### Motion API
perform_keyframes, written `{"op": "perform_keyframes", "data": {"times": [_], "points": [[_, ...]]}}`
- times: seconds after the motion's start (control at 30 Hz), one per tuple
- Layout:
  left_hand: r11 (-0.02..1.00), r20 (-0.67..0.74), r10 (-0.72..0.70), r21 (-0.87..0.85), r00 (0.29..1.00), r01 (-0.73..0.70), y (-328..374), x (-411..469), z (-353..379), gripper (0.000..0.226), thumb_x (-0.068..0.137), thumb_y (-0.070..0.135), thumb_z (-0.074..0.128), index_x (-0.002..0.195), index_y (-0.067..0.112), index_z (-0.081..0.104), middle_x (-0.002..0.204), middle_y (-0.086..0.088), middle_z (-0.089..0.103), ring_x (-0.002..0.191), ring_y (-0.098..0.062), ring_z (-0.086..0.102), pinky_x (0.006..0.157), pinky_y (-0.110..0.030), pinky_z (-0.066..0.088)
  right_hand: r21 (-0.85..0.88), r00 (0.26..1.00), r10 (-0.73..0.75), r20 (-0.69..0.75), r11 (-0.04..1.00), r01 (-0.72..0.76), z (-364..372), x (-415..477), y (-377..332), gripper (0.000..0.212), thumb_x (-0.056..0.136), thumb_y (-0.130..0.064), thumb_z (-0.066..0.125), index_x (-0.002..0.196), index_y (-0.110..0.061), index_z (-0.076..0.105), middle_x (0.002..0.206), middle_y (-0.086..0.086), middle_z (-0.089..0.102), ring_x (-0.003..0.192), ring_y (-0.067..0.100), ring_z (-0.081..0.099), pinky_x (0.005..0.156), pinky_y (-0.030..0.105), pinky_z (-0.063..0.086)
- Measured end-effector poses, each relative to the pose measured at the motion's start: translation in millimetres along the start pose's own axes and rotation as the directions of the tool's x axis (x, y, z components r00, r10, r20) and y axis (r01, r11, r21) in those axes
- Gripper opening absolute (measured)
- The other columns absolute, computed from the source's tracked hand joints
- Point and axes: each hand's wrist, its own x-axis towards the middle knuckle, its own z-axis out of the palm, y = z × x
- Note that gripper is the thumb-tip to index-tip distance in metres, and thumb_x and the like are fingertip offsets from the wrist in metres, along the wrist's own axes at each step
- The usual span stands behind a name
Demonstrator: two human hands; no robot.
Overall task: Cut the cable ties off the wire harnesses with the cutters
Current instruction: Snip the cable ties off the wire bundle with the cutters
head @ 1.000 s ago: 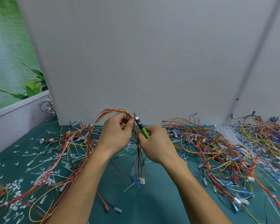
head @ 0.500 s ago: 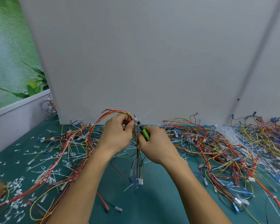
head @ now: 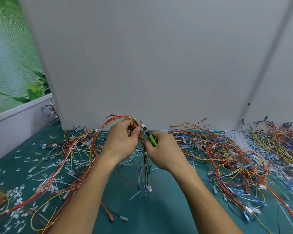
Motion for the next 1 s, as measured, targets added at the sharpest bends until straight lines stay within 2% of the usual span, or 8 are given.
{"op": "perform_keyframes", "data": {"times": [0.17,0.47,0.57,0.7,0.8,0.9,1.0], "points": [[1.000,0.011,-0.015,-0.005,1.000,0.015,-1.6,1.3,1.1,0.020,0.100,0.017,0.061,0.080,0.020,0.064,0.052,0.026,0.054,0.042,-0.004,0.043,0.045,-0.012,0.034,-0.012,0.999,-0.013,0.029,1.000,0.013,0.0,0.7,1.9,0.030,0.098,-0.032,0.056,0.071,-0.020,0.050,0.066,0.002,0.053,0.058,0.020,0.048,0.053,0.030,0.032],[1.000,0.022,-0.023,0.018,0.999,0.023,-4.2,1.9,1.5,0.023,0.100,0.019,0.061,0.078,0.023,0.060,0.051,0.027,0.053,0.041,-0.004,0.042,0.044,-0.013,0.033,0.028,1.000,-0.010,0.028,1.000,0.009,0.4,1.0,3.2,0.032,0.098,-0.027,0.056,0.068,-0.019,0.050,0.061,0.001,0.051,0.053,0.017,0.044,0.050,0.029,0.031],[1.000,0.016,-0.025,0.007,1.000,0.024,-4.9,1.8,1.5,0.021,0.100,0.017,0.061,0.079,0.021,0.061,0.050,0.025,0.053,0.040,-0.005,0.041,0.044,-0.013,0.033,0.047,1.000,-0.001,-0.006,0.999,0.002,-0.5,2.5,4.6,0.037,0.097,-0.025,0.058,0.063,-0.017,0.049,0.055,-0.001,0.047,0.047,0.013,0.037,0.044,0.022,0.028],[0.999,0.014,-0.030,0.012,0.999,0.030,-5.4,1.8,2.4,0.022,0.099,0.019,0.061,0.078,0.025,0.061,0.052,0.013,0.052,0.042,-0.005,0.042,0.047,-0.017,0.033,0.061,1.000,0.000,-0.015,0.998,0.001,-1.5,3.5,5.6,0.039,0.097,-0.025,0.060,0.060,-0.020,0.049,0.053,-0.002,0.048,0.046,0.011,0.042,0.043,0.017,0.034],[0.999,0.017,-0.035,0.008,0.999,0.035,-5.1,1.5,2.4,0.022,0.100,0.020,0.060,0.078,0.024,0.061,0.051,0.018,0.053,0.042,-0.005,0.043,0.045,-0.016,0.032,0.046,1.000,-0.005,-0.010,0.999,0.005,-0.9,3.9,5.3,0.038,0.097,-0.026,0.059,0.061,-0.021,0.049,0.055,-0.002,0.049,0.045,0.013,0.040,0.042,0.018,0.029],[0.999,0.014,-0.037,0.017,0.999,0.037,-5.1,1.3,3.0,0.024,0.100,0.020,0.060,0.076,0.025,0.059,0.050,0.016,0.052,0.043,-0.006,0.042,0.046,-0.018,0.032,0.026,1.000,-0.008,0.022,1.000,0.008,0.2,2.4,4.2,0.035,0.098,-0.027,0.057,0.065,-0.021,0.049,0.059,-0.001,0.051,0.050,0.014,0.043,0.048,0.026,0.030],[0.999,0.020,-0.046,0.028,0.999,0.045,-5.6,1.6,4.7,0.026,0.100,0.020,0.060,0.075,0.025,0.058,0.051,0.020,0.054,0.043,-0.005,0.044,0.045,-0.016,0.035,0.026,0.999,-0.010,0.044,1.000,0.009,0.6,0.7,3.1,0.033,0.099,-0.027,0.056,0.067,-0.022,0.048,0.062,0.000,0.052,0.054,0.015,0.045,0.050,0.028,0.030]]}}
